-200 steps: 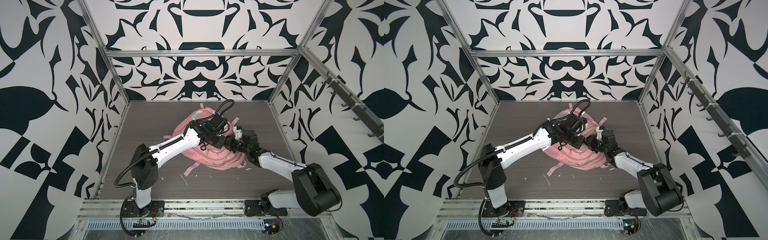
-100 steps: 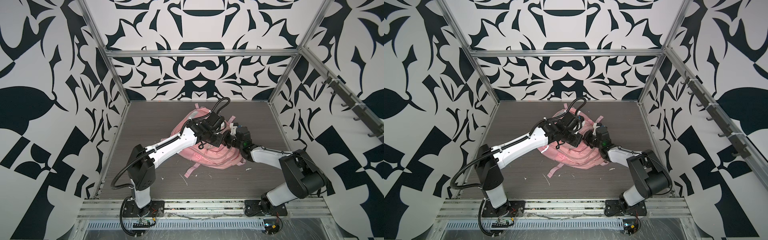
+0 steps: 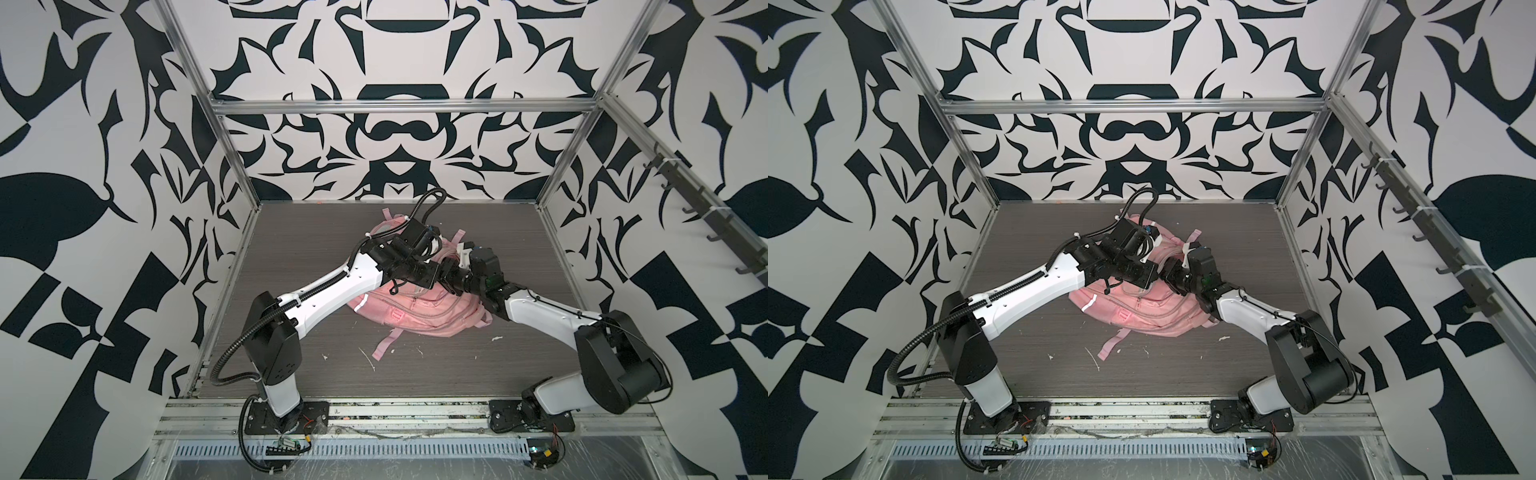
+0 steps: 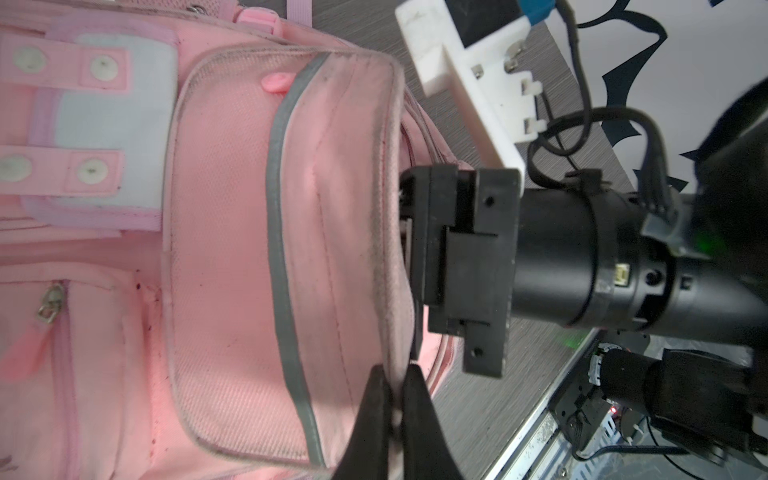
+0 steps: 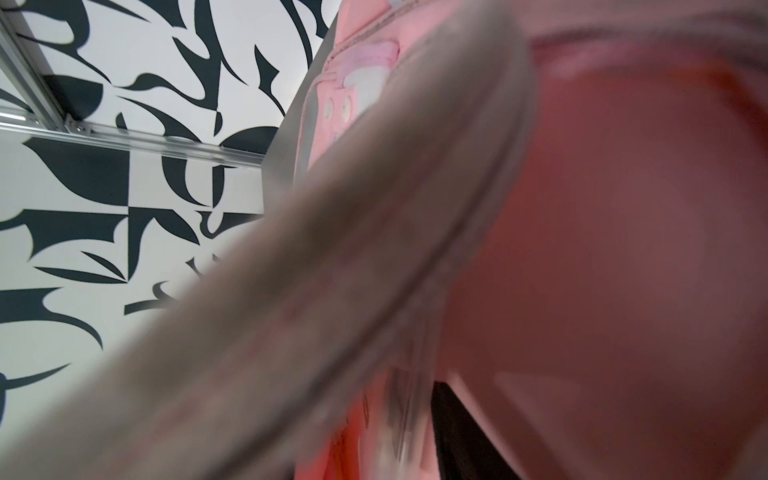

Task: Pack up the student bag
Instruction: 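Lower the case into the front pocket with right gripper while left holds it open, then open the right gripper and draw it back out of the pocket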

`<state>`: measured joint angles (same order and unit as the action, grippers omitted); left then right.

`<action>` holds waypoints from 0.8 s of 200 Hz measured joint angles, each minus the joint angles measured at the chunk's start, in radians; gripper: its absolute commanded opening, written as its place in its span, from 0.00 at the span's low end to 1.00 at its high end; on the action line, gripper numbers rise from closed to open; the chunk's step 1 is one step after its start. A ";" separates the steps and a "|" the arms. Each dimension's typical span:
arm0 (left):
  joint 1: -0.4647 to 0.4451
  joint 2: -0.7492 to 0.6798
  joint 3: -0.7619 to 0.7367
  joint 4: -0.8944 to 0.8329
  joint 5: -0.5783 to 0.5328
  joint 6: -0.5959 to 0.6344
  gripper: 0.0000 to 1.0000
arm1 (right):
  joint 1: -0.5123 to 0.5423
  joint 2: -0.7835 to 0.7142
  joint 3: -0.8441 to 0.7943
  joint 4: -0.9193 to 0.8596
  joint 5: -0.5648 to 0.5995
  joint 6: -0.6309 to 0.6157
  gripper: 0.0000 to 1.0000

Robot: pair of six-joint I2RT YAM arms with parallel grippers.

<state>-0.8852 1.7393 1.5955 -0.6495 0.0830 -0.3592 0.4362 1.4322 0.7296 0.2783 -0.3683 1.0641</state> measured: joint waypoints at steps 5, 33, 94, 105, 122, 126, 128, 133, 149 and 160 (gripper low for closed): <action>0.001 0.000 -0.001 0.002 0.003 0.000 0.00 | 0.001 -0.008 0.004 -0.016 0.003 -0.010 0.52; 0.002 0.000 -0.003 0.003 0.013 -0.005 0.00 | 0.005 -0.071 0.006 -0.118 0.037 -0.065 0.50; 0.000 0.101 0.017 0.024 0.082 -0.028 0.00 | 0.005 -0.381 -0.033 -0.410 0.193 -0.209 0.46; -0.004 0.145 0.040 0.024 0.100 -0.035 0.00 | 0.005 -0.433 -0.043 -0.465 0.221 -0.231 0.45; -0.007 0.215 0.081 0.023 0.129 -0.050 0.00 | 0.005 -0.493 -0.064 -0.528 0.250 -0.257 0.43; -0.007 0.229 0.090 0.024 0.132 -0.052 0.00 | 0.005 -0.503 -0.070 -0.540 0.253 -0.262 0.43; -0.007 0.237 0.096 0.023 0.134 -0.053 0.00 | 0.005 -0.507 -0.073 -0.545 0.255 -0.262 0.42; -0.007 0.255 0.111 0.024 0.138 -0.056 0.00 | 0.005 -0.516 -0.080 -0.556 0.257 -0.265 0.42; -0.007 0.301 0.156 0.024 0.146 -0.064 0.03 | 0.006 -0.531 -0.109 -0.571 0.258 -0.271 0.40; -0.007 0.327 0.188 0.018 0.146 -0.068 0.12 | 0.010 -0.533 -0.132 -0.574 0.258 -0.271 0.39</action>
<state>-0.8925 2.0666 1.7840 -0.6312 0.2295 -0.4271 0.4458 0.8993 0.5980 -0.2958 -0.1104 0.7933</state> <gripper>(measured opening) 0.078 0.402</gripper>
